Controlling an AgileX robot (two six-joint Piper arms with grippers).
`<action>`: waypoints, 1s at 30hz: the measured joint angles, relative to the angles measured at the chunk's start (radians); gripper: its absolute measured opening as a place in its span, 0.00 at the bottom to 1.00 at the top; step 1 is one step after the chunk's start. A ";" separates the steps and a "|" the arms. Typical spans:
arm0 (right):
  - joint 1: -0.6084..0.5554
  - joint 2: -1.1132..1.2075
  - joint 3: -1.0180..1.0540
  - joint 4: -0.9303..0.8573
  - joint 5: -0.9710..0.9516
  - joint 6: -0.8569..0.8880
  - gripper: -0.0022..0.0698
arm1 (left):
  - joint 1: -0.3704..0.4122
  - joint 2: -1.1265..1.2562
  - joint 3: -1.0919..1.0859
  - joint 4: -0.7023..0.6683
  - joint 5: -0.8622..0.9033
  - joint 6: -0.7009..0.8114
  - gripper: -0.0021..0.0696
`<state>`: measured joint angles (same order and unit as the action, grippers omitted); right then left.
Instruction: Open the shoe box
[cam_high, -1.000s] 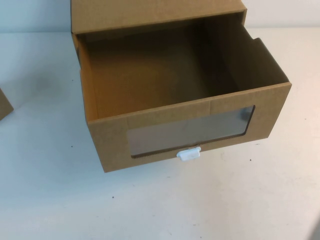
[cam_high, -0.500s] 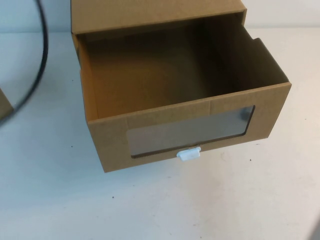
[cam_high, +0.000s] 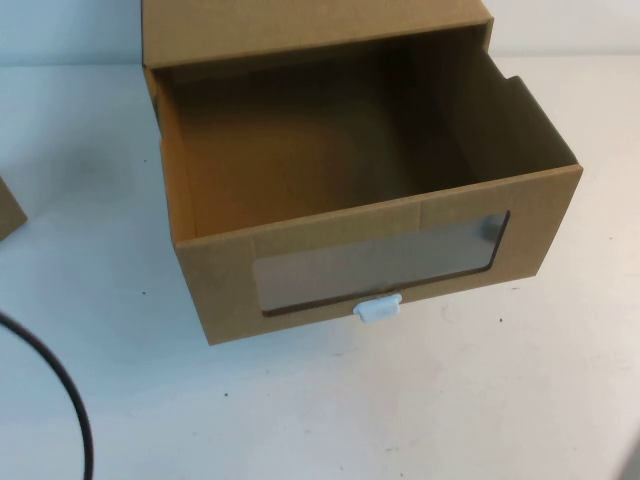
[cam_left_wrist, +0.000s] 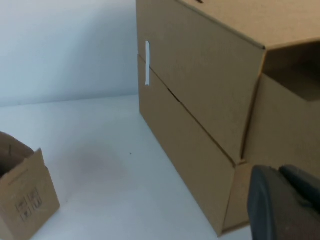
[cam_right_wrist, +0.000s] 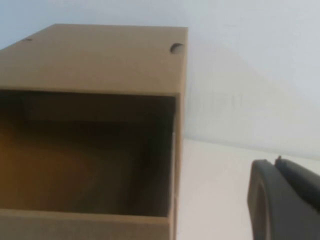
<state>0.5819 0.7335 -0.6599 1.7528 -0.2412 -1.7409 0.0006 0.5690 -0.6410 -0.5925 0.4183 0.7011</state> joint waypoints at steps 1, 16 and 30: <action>0.000 0.000 0.000 0.000 0.009 0.000 0.00 | 0.000 -0.017 0.014 -0.001 0.004 -0.002 0.02; 0.000 0.000 0.000 0.000 0.048 0.000 0.00 | 0.000 -0.045 0.096 -0.001 0.030 -0.004 0.02; 0.000 0.000 0.000 0.000 0.083 0.000 0.00 | 0.000 -0.047 0.096 -0.001 0.030 -0.004 0.02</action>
<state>0.5819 0.7335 -0.6599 1.7528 -0.1585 -1.7409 0.0006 0.5223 -0.5454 -0.5938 0.4480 0.6970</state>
